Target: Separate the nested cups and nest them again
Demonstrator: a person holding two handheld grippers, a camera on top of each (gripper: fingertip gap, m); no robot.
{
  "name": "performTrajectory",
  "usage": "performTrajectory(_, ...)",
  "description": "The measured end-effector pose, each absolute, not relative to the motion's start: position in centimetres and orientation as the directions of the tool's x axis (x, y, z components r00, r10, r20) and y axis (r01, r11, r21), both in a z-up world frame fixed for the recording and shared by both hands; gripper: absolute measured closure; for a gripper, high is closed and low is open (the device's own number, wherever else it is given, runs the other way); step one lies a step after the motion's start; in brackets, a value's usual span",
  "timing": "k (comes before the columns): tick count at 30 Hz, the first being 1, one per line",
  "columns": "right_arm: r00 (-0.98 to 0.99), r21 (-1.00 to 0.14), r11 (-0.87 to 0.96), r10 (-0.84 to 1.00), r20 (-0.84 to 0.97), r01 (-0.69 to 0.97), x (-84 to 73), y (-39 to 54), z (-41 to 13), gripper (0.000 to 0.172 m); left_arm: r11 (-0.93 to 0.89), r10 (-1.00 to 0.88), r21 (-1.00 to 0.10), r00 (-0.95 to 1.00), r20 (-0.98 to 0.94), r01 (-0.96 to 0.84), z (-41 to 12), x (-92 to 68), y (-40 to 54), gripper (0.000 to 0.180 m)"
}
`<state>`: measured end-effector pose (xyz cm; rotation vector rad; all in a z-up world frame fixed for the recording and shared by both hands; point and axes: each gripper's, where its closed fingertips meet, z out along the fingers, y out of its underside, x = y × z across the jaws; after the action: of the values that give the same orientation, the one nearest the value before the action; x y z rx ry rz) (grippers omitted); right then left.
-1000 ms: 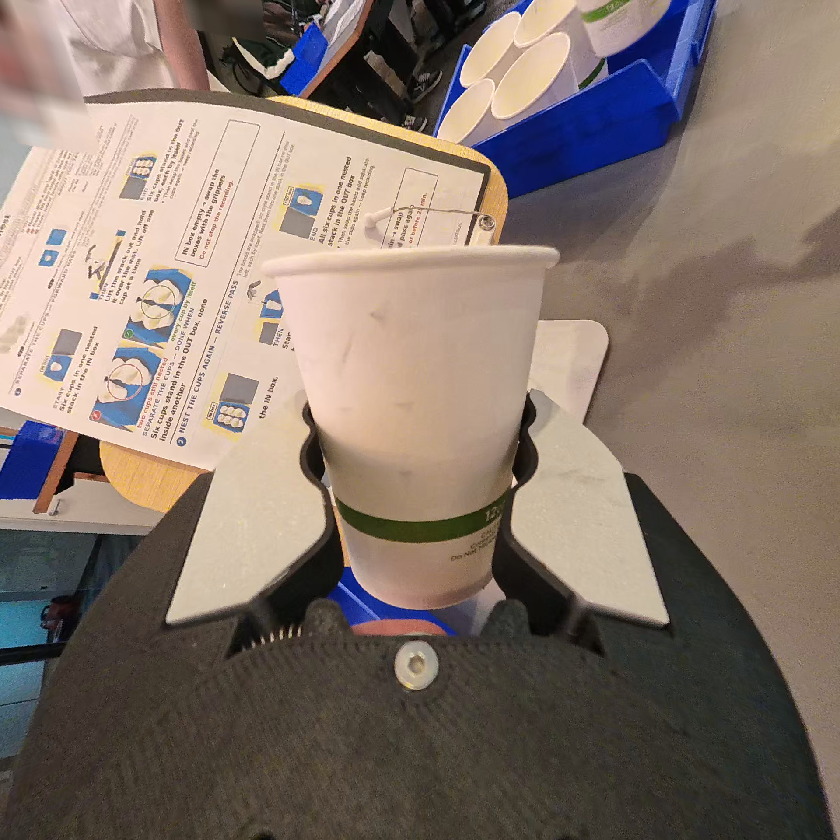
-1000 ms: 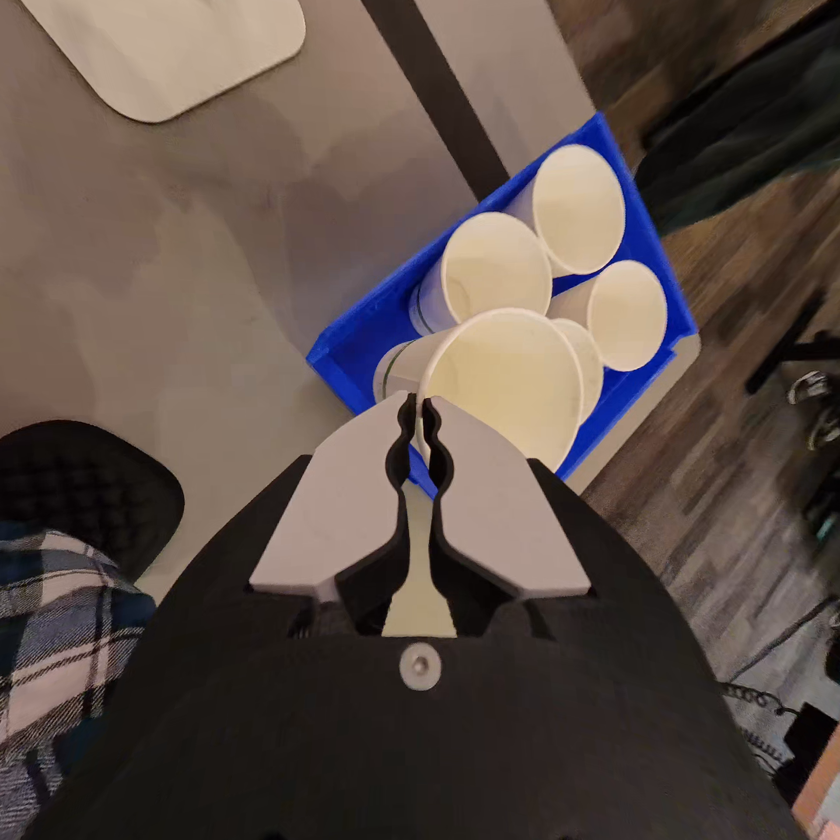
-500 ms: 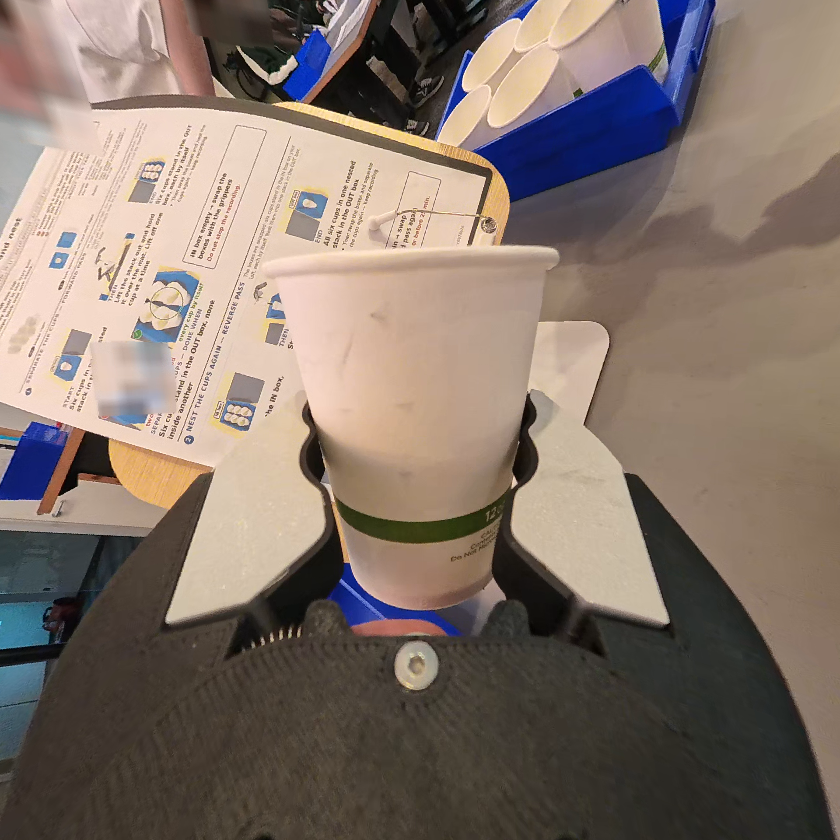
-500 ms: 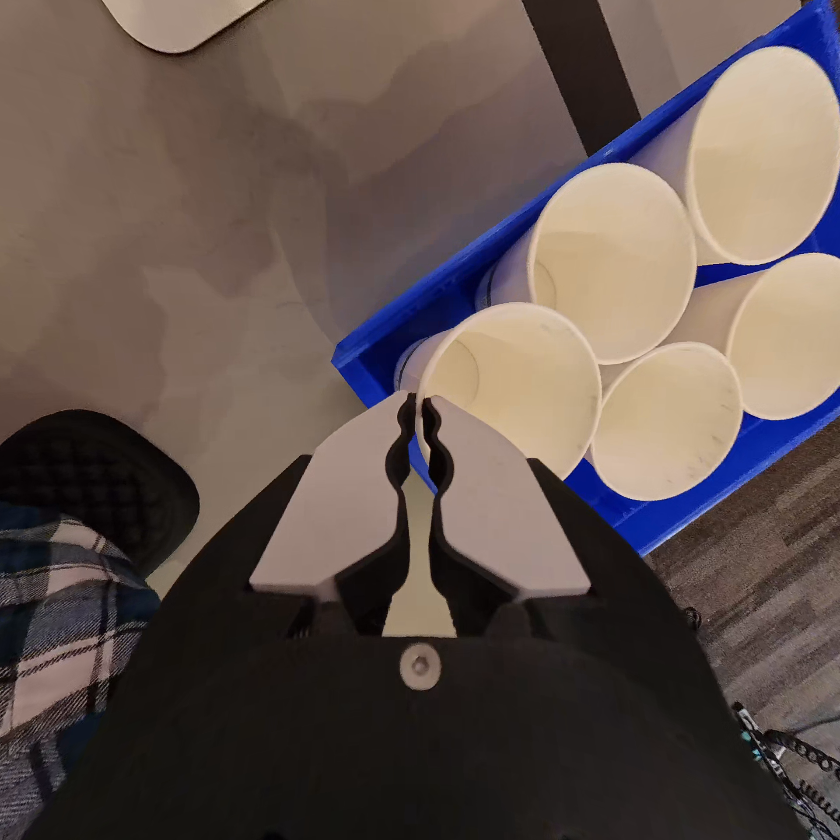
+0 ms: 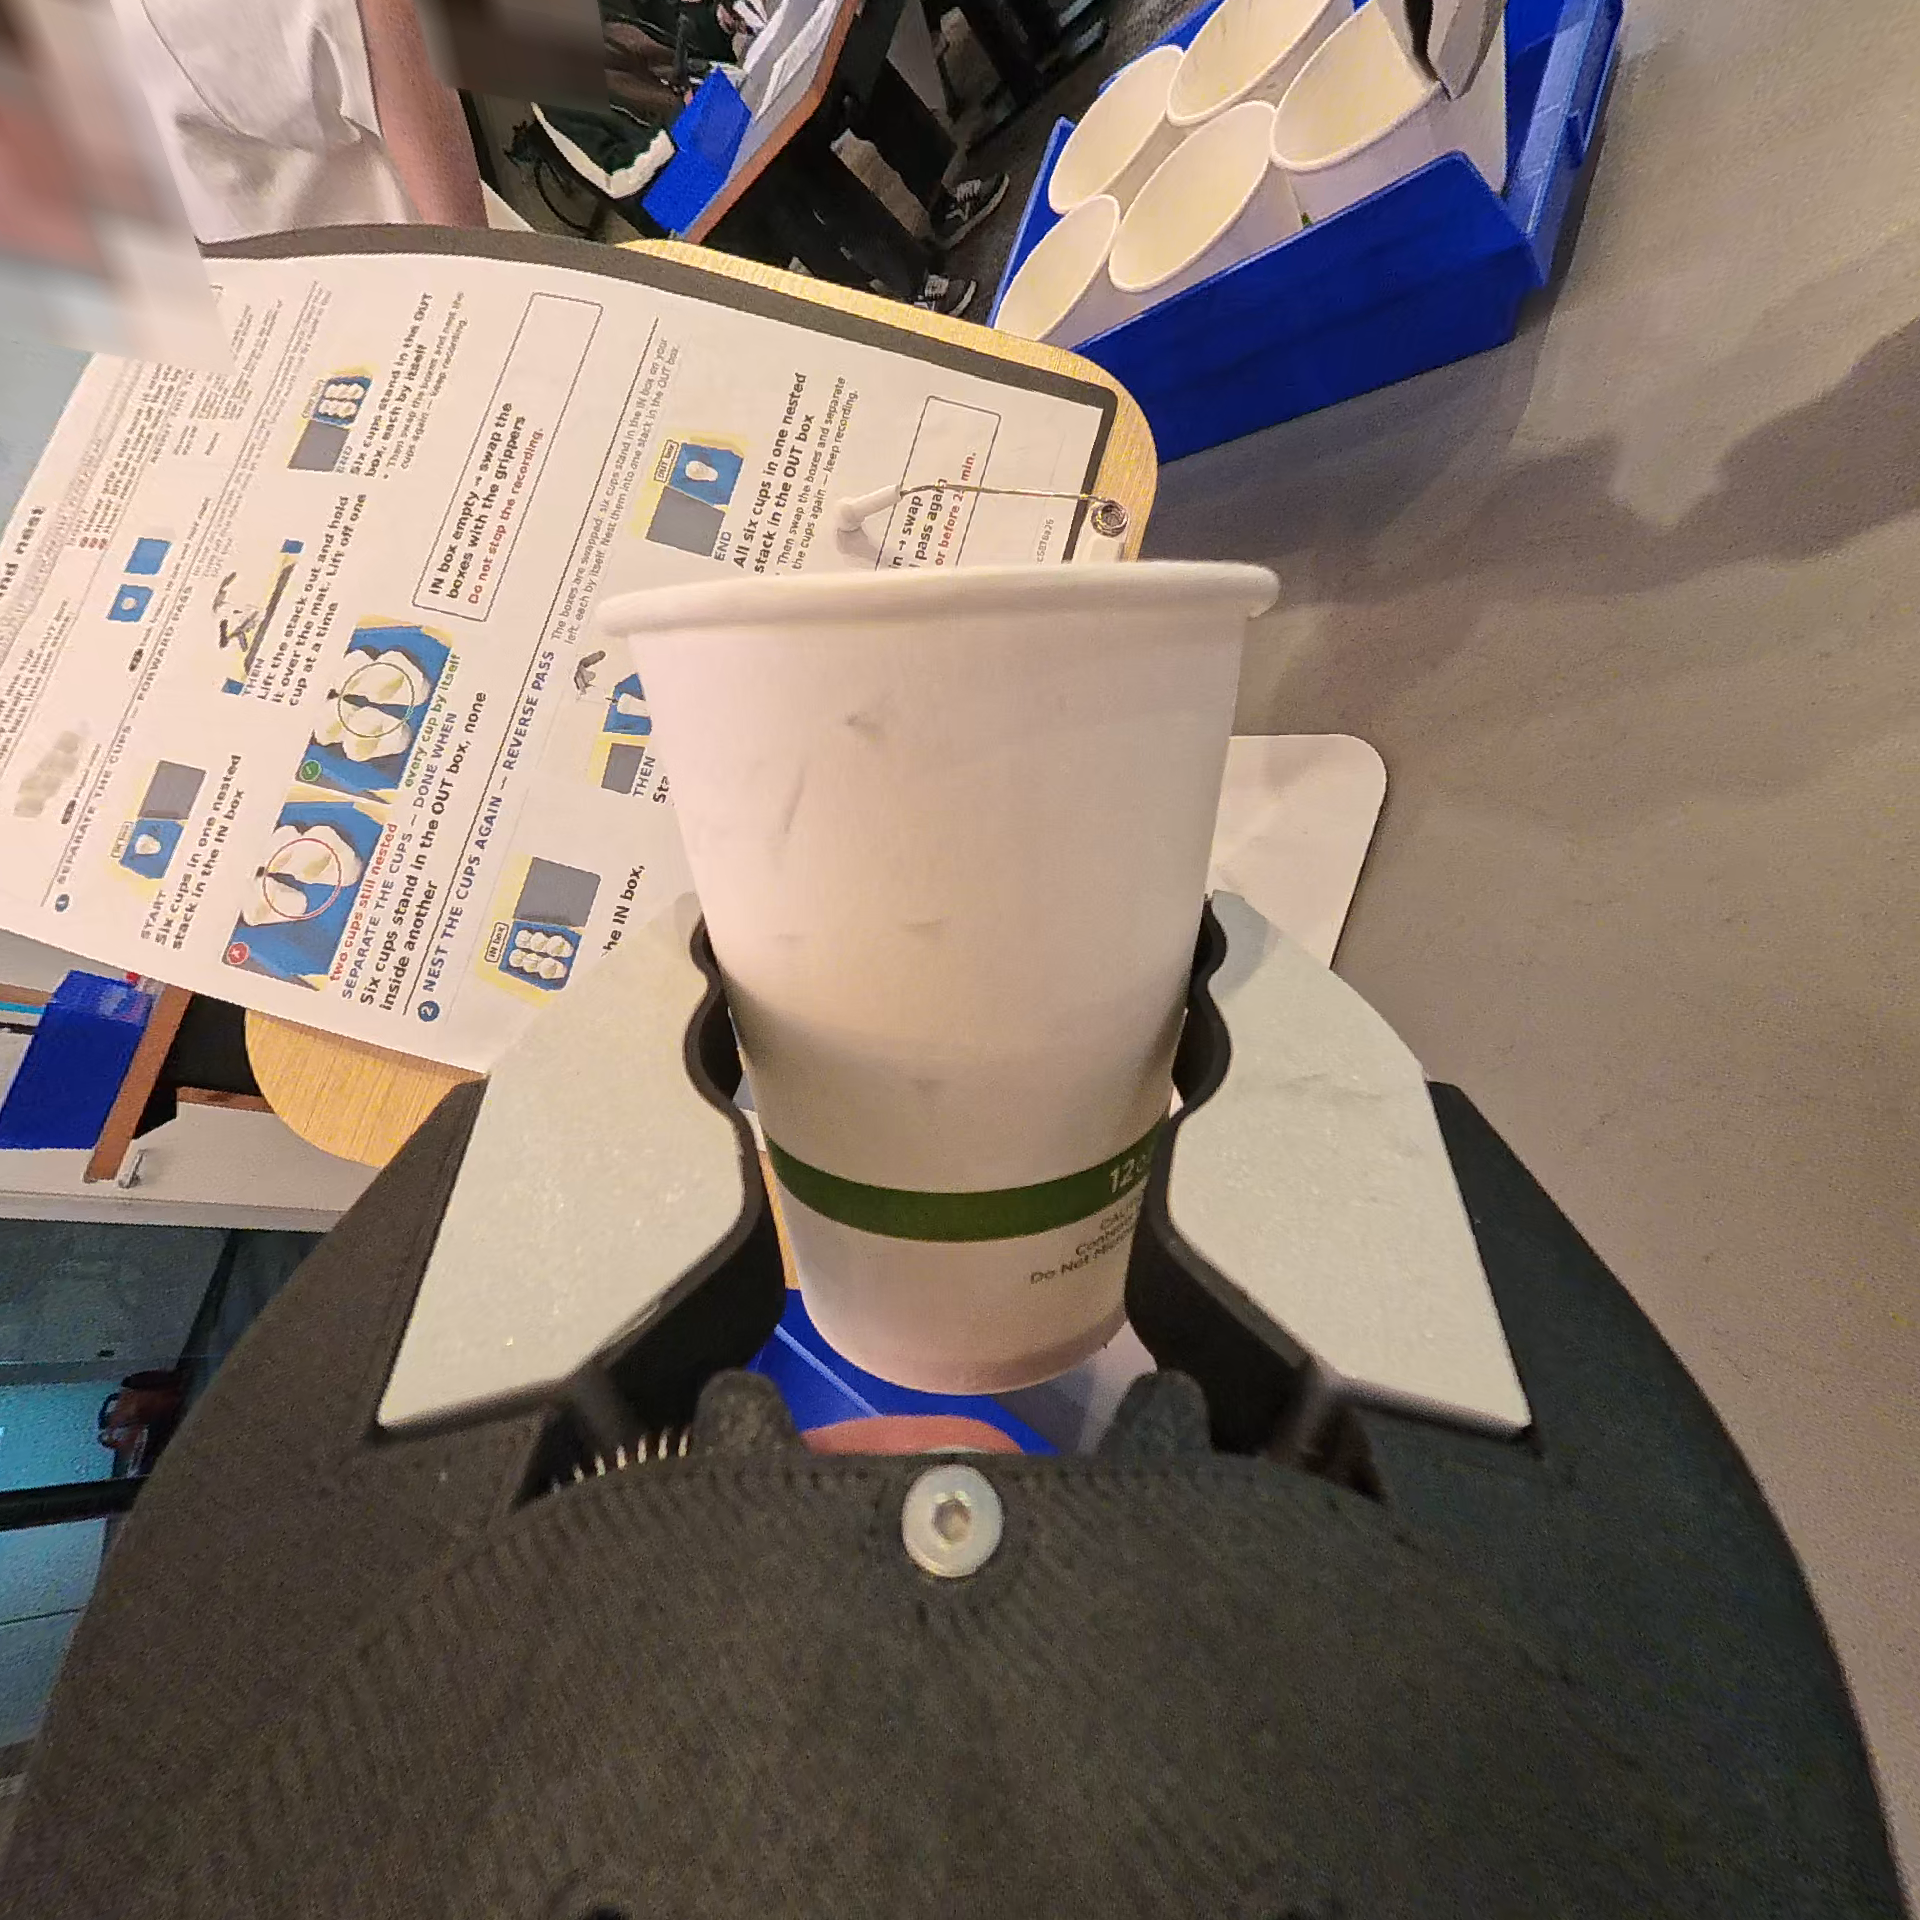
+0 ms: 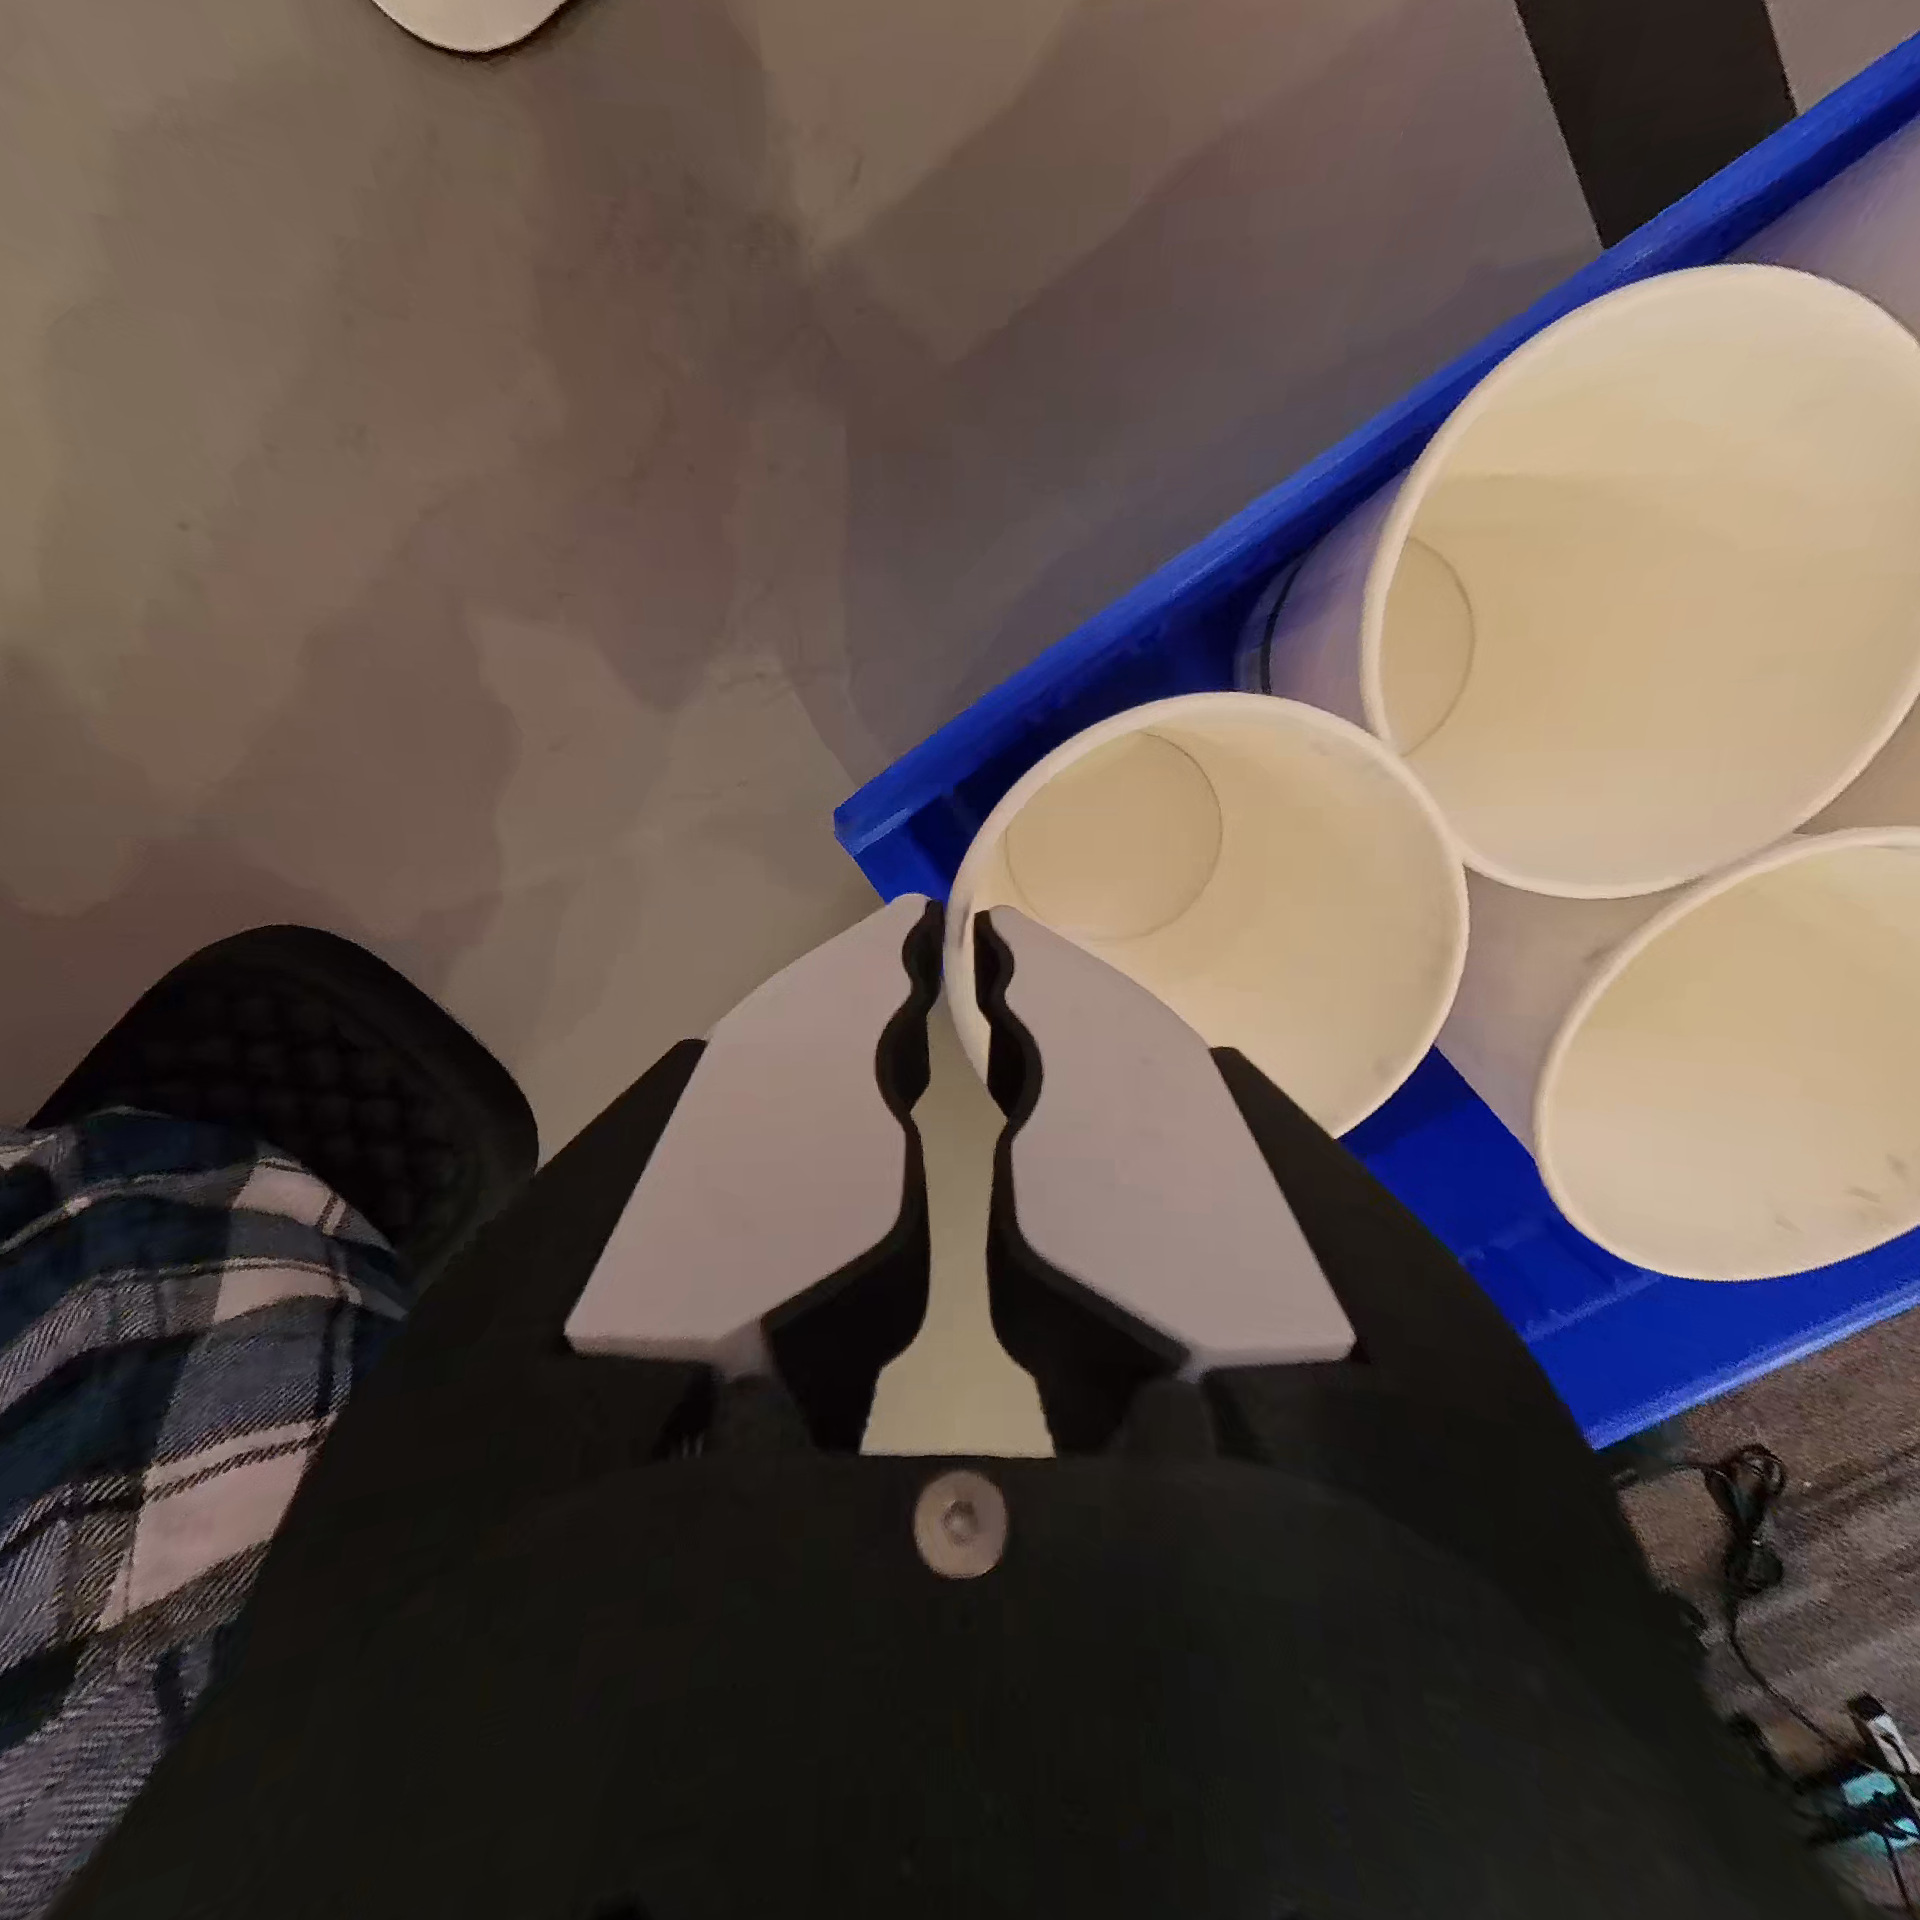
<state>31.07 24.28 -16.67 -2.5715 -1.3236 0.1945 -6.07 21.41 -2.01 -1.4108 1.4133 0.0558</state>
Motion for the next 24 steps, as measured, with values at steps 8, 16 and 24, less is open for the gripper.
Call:
performTrajectory(8,0.569,-0.365,-0.477,0.796,0.207,0.8,30.2,24.4,-11.9,0.118,0.303,-0.697,-0.634,0.288,-0.656,-0.711,-2.1,-5.5,21.2,0.097)
performTrajectory(16,-0.04,-0.567,0.513,0.763,0.645,0.645,10.4,16.6,0.0,0.129,0.314,-0.823,-0.723,0.203,-0.53,-0.615,-3.7,-2.1,19.2,0.098)
performTrajectory(24,-0.27,-0.485,0.687,0.688,0.673,0.542,1.6,13.8,-3.2,0.136,0.306,-0.875,-0.754,0.14,-0.463,-0.582,-4.7,-0.7,18.0,0.097)
